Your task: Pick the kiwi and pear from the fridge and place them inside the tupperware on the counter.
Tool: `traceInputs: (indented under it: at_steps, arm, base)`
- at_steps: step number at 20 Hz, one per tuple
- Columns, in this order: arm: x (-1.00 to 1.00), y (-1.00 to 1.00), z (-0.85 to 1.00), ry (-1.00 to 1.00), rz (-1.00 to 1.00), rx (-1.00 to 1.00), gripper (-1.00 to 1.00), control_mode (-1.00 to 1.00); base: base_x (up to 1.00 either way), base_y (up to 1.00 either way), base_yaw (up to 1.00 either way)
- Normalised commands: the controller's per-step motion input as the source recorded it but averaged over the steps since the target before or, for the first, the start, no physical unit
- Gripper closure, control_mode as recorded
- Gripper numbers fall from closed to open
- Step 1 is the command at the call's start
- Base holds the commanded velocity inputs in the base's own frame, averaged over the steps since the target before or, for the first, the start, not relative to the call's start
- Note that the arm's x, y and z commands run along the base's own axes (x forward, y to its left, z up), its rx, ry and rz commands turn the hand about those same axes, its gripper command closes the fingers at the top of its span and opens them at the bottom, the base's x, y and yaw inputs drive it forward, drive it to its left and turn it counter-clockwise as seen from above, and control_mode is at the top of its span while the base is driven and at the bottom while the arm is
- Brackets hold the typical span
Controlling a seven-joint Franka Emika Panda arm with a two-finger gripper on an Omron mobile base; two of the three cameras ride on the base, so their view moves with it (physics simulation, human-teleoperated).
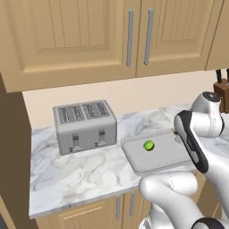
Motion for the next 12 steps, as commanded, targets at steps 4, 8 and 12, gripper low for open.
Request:
traceInputs:
  at_steps: [4, 8, 12]
  arm:
    - [0.4, -0.06, -0.42, 0.02, 0.0, 0.0, 1.0, -1.0]
    - [0.45, 0.0, -0.35, 0.03, 0.0, 0.0, 1.0, -1.0]
    - [0.44, 0.0, -0.37, 0.03, 0.0, 0.0, 1.0, -1.0]
  base:
    - [0.0, 0.0, 0.0]
    - [0.0, 0.0, 0.0]
    - [0.0, 0.0, 0.0]
